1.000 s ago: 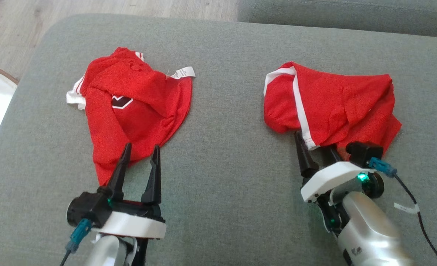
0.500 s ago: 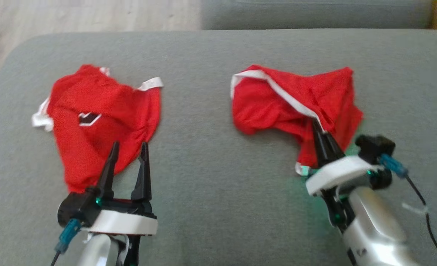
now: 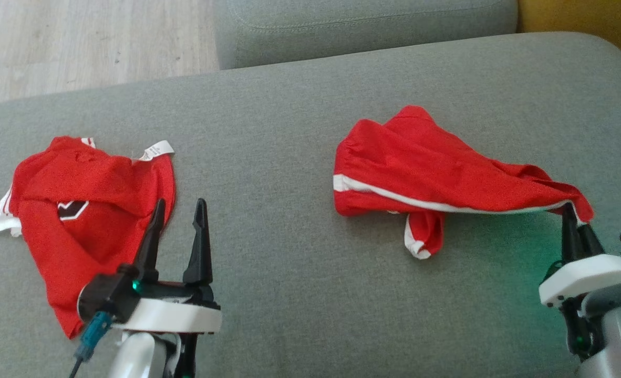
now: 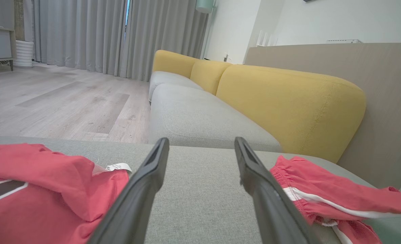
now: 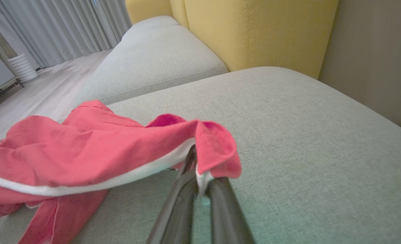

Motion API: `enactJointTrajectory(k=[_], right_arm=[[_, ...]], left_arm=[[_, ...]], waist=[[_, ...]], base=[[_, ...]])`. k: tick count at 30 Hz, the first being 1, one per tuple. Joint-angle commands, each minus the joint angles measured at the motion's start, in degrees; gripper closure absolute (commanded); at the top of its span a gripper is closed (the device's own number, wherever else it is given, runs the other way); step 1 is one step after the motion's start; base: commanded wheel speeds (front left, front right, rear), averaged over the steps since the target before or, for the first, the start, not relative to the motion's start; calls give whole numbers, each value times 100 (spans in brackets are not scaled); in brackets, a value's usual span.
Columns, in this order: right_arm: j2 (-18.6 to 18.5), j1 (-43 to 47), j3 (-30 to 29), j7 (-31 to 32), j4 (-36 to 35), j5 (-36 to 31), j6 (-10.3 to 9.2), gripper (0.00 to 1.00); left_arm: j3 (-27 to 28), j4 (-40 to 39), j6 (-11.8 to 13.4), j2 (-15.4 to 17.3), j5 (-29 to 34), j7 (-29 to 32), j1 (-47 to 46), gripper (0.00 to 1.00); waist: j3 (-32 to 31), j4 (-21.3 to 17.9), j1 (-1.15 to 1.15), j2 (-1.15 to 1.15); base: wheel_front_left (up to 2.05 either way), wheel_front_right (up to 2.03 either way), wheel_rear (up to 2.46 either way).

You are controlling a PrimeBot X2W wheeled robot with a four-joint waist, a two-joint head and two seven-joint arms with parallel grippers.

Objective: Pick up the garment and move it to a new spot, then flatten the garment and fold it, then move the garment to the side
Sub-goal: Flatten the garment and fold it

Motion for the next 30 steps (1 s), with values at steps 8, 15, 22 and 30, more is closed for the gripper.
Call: enactJointTrajectory(k=[8, 15, 22, 30], right_arm=[[515, 3, -447, -159, -992, -1012, 43, 0], [601, 183, 325, -787, -1413, -1060, 43, 0], [604, 218, 1227, -973, -1330, -1033, 43, 0], [604, -244, 1726, -813, -866, -1345, 43, 0]], left_arm=[[96, -156, 9, 3, -29, -30, -133, 0], [39, -172, 9, 1, -36, -30, -139, 0], [10, -197, 9, 0, -67, -30, -89, 0], [-55, -174, 9, 0, -91, -30, -140, 0]], waist=[[14, 201, 1, 0], [30, 428, 1, 0], [51, 644, 1, 0], [105, 847, 1, 0]], base=[[0, 0, 0], [0, 0, 0], [0, 0, 0], [0, 0, 0]])
